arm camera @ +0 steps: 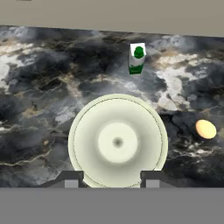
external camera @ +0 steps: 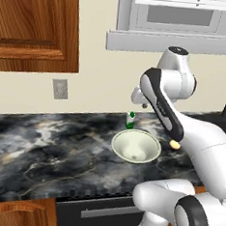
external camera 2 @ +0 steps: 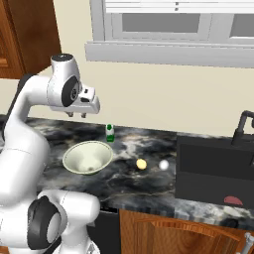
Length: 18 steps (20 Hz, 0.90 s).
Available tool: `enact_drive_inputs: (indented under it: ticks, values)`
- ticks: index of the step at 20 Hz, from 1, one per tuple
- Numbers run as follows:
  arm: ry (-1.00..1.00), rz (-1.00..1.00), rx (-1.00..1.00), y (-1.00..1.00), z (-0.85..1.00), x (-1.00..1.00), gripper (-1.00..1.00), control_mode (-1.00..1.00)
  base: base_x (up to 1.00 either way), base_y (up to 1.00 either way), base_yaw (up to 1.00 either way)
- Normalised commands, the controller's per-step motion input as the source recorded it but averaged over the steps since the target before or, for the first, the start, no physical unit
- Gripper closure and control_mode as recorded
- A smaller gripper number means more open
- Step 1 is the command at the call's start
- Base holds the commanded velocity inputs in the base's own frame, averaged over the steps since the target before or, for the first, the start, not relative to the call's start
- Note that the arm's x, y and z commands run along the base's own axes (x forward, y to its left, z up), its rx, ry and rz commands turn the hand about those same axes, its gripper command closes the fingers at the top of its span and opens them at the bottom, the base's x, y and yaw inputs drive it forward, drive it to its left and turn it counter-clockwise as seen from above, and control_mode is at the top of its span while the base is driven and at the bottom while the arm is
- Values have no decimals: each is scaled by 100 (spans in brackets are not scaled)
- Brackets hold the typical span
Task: Gather the eggs and milk located in the vicinity of the sink area and place them right next to the bowl.
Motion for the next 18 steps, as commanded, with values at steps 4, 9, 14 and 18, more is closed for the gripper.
enact_drive_inputs:
  ticks: [4,9,14,18]
  values:
    - [9,0,0,0,0,-5,-100,-100,0,0,0]
    - [20,-7,-1,0,-11,56,-100,-100,0,0,0]
    - [22,-12,-5,0,-46,93,-100,-100,0,0,0]
    - [3,-11,-2,-7,-60,8,-100,-100,0,0,0]
